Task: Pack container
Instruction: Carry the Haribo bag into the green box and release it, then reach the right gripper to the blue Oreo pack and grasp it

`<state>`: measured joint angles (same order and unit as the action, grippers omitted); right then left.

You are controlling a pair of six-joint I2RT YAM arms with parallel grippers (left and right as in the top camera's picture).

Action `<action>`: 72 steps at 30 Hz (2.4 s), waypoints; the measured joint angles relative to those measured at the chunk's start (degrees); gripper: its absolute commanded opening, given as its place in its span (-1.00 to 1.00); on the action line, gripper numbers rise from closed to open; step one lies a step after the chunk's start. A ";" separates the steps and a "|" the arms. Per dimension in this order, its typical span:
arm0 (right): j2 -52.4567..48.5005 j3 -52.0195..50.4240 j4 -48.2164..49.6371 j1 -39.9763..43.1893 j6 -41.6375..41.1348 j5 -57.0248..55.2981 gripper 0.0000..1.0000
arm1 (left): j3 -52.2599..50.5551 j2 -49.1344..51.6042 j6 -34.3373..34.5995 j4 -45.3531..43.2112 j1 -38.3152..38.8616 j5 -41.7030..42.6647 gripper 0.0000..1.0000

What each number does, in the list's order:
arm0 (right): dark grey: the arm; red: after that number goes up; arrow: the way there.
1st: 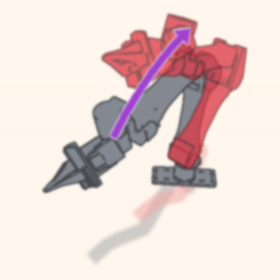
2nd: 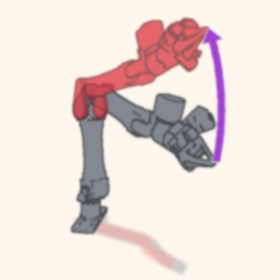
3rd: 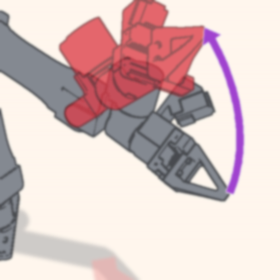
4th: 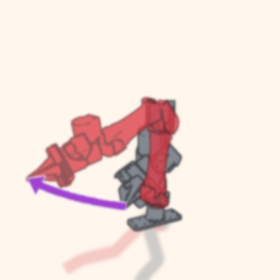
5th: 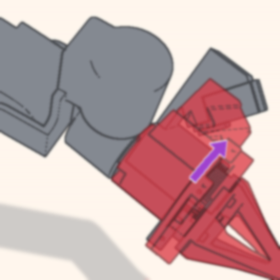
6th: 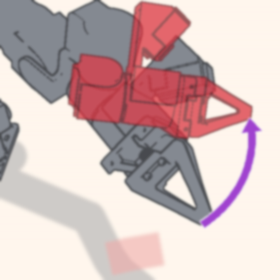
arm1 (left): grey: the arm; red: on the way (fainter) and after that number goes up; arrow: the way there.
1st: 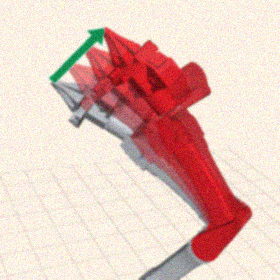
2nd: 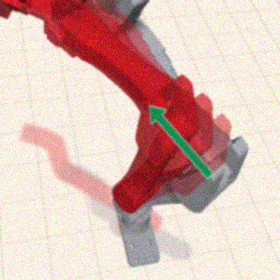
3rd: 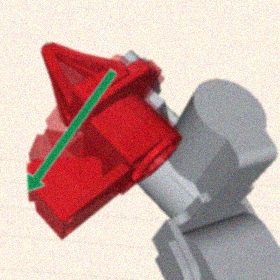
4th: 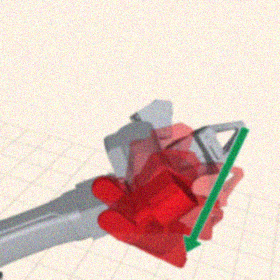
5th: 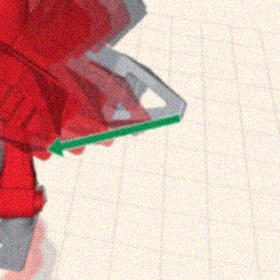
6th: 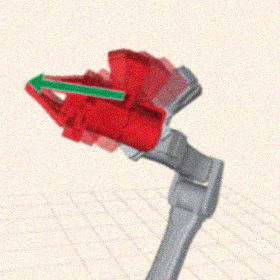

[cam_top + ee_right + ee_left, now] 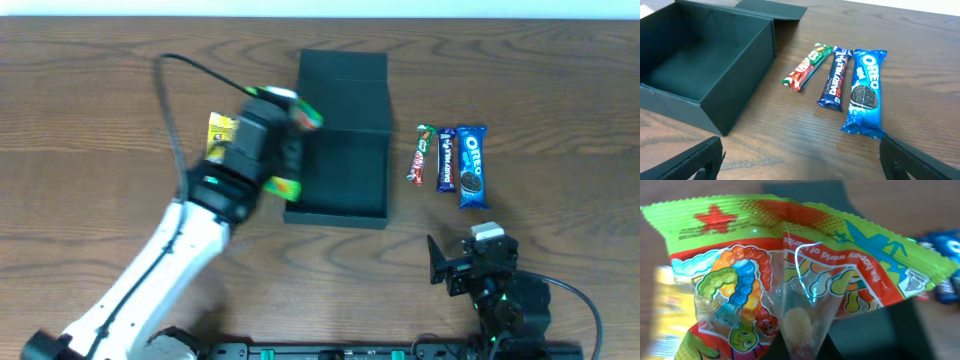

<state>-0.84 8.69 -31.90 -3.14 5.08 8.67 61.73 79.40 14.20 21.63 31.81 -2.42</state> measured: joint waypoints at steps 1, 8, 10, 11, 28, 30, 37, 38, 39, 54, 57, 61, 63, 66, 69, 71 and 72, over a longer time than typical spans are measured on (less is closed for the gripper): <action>0.00 0.00 -0.02 0.00 0.00 0.00 0.98 | 0.00 0.98 2.99 -0.02 1.90 -0.90 -0.88; 0.00 0.00 -0.02 0.00 0.00 0.02 0.98 | 0.00 12.46 19.78 -4.87 8.28 -4.13 -0.89; 0.00 0.00 -0.02 0.00 -0.02 0.02 0.99 | 0.00 14.91 21.81 -6.47 8.37 -4.00 -0.88; 0.00 0.00 -0.02 0.00 0.00 0.02 0.99 | 0.00 15.80 22.38 -6.86 8.37 -4.00 -0.88; 0.00 0.00 -0.02 0.00 -0.02 0.02 0.99 | 0.00 18.23 22.84 -9.86 8.37 -0.70 0.91; 0.00 0.00 -0.02 0.00 -0.02 0.02 0.99 | 0.00 17.51 21.27 -9.70 8.37 -0.70 0.91; 0.00 -0.04 1.44 0.00 -0.02 0.04 0.99 | 0.00 13.27 14.01 -9.14 8.37 -1.25 0.91; -0.02 -0.22 3.91 0.00 -0.26 0.44 0.99 | 0.00 12.92 12.85 -8.90 8.37 -1.36 0.91; -0.02 -0.28 6.51 0.00 -1.20 1.14 0.99 | 0.00 12.70 11.96 -8.57 8.37 -1.46 0.91; -1.42 -0.13 22.73 0.00 -25.40 12.09 0.98 | 0.02 12.44 6.32 -1.84 8.31 -2.10 0.91; -7.87 1.53 21.35 0.37 -24.28 8.04 0.98 | 0.02 12.44 6.29 -1.84 8.31 -2.10 0.91; -22.38 9.81 17.03 2.40 -19.76 2.67 0.99 | 0.02 12.44 6.29 -1.79 8.31 -2.10 0.90; -30.32 15.45 14.64 3.65 -17.33 0.24 0.99 | 0.02 12.44 6.29 -1.77 8.31 -2.12 0.91; -43.78 24.94 10.01 5.88 -13.22 -2.84 0.98 | 0.02 12.44 6.27 -1.77 8.22 -2.25 0.91; -57.46 33.38 7.19 7.58 -9.18 -4.57 0.99 | 0.02 12.41 6.27 -1.70 8.09 -2.32 0.91; -65.68 37.88 6.16 8.39 -7.30 -5.55 0.99 | 0.02 12.41 6.29 -1.77 8.09 -2.29 0.91; -69.88 40.02 5.51 8.66 -6.67 -6.01 0.99 | 0.02 12.41 6.27 -1.79 8.09 -2.29 0.91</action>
<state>-70.72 48.71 -26.39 5.52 -1.58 2.66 61.76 91.81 20.47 19.84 39.90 -4.71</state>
